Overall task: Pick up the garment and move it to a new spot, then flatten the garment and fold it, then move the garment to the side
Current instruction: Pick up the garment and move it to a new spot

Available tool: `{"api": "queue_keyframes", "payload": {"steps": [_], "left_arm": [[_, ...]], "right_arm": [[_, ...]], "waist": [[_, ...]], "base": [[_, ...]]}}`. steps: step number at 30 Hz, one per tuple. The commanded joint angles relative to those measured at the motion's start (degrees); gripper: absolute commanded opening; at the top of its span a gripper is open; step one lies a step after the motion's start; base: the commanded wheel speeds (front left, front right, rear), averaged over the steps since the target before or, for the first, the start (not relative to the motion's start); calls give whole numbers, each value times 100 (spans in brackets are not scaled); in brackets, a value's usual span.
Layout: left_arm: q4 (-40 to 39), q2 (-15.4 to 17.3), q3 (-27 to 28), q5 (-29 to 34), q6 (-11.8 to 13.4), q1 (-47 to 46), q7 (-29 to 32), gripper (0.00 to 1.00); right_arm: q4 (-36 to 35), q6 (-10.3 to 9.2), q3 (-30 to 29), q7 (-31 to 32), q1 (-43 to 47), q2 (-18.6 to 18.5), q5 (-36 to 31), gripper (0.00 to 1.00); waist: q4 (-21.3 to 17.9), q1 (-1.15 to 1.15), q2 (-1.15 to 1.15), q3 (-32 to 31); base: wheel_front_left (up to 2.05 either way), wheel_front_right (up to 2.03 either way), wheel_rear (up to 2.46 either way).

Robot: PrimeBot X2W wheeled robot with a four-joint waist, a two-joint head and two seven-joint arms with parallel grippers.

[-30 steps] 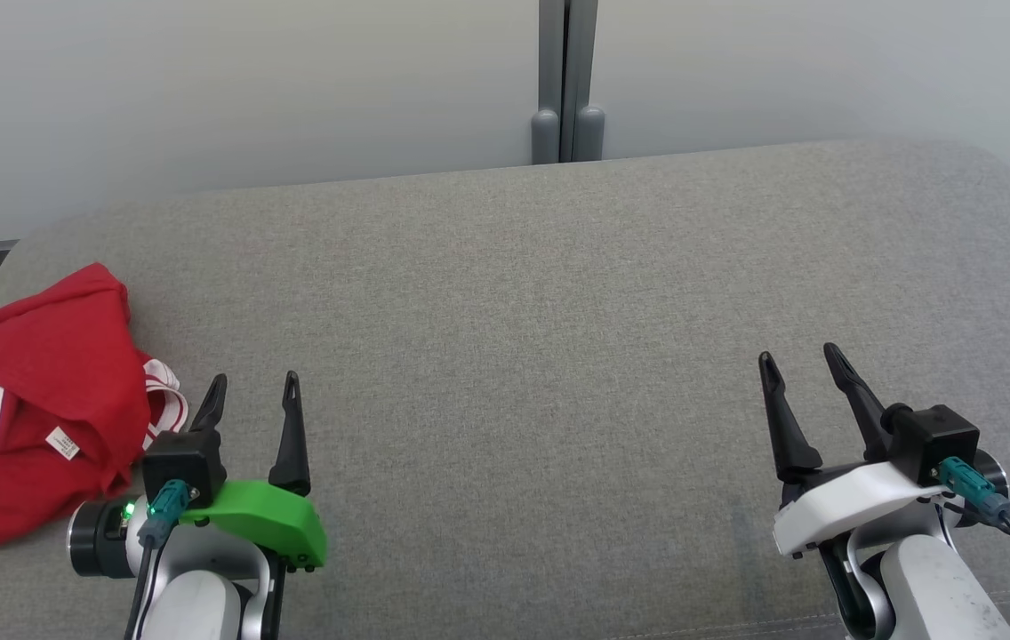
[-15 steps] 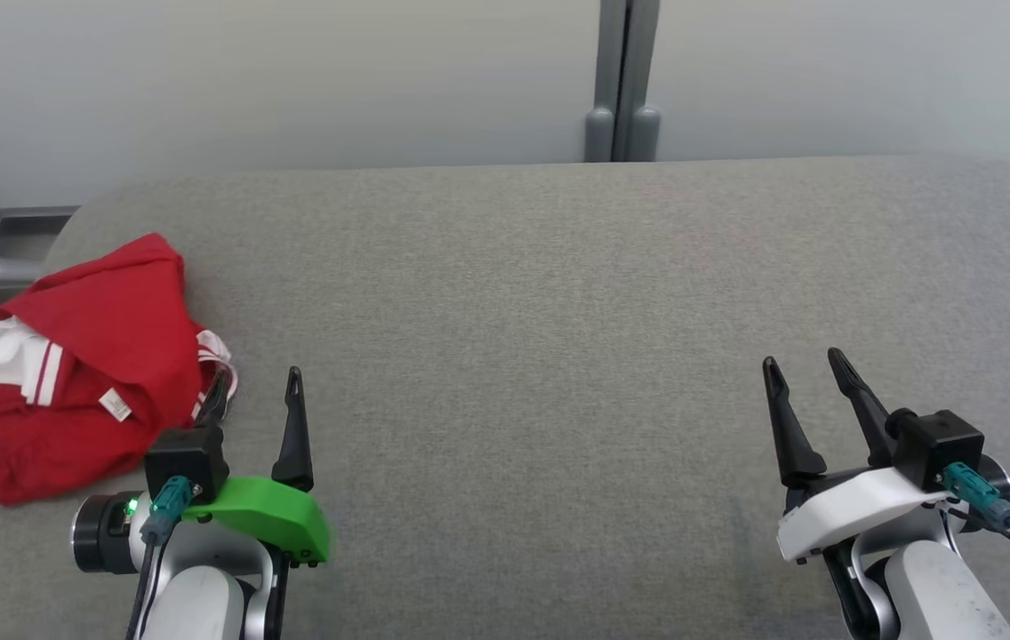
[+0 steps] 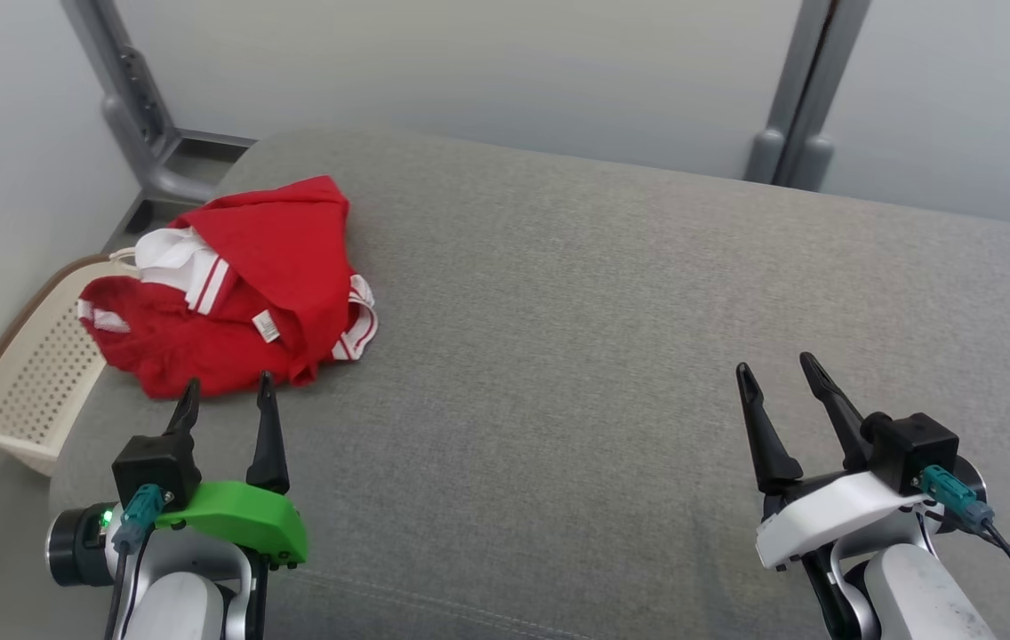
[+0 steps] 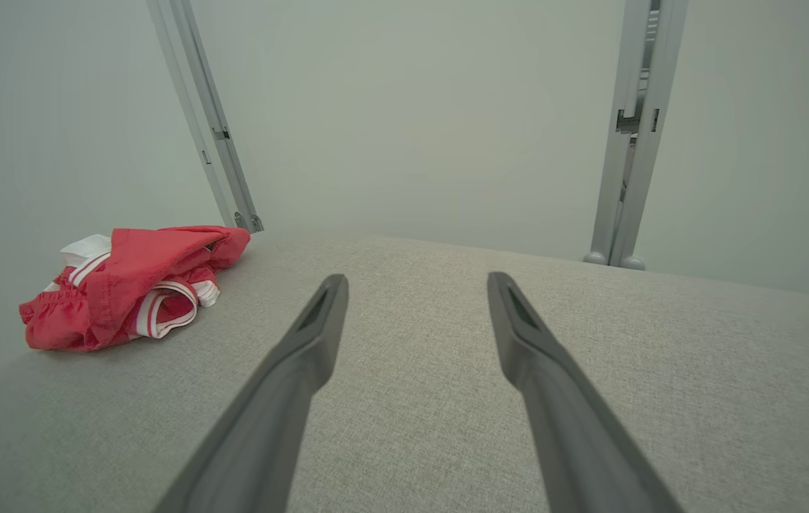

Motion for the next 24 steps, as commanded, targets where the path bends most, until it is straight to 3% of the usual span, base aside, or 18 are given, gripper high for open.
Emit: {"api": "queue_keyframes", "payload": {"steps": [1,9,24], "left_arm": [[-1,52,13,-54,20,53,-35,100],[-43,80,-14,-76,71,88,-18,100],[-85,41,-91,-184,44,-362,69,100]], "right_arm": [[4,0,10,-19,-10,-5,17,100],[13,0,87,-39,-68,6,4,100],[47,0,118,-41,-144,-74,-6,100]], "waist": [[534,0,0,16],[763,0,0,44],[774,0,0,146]], "base": [[0,0,0],[0,0,0],[0,0,0]]}}
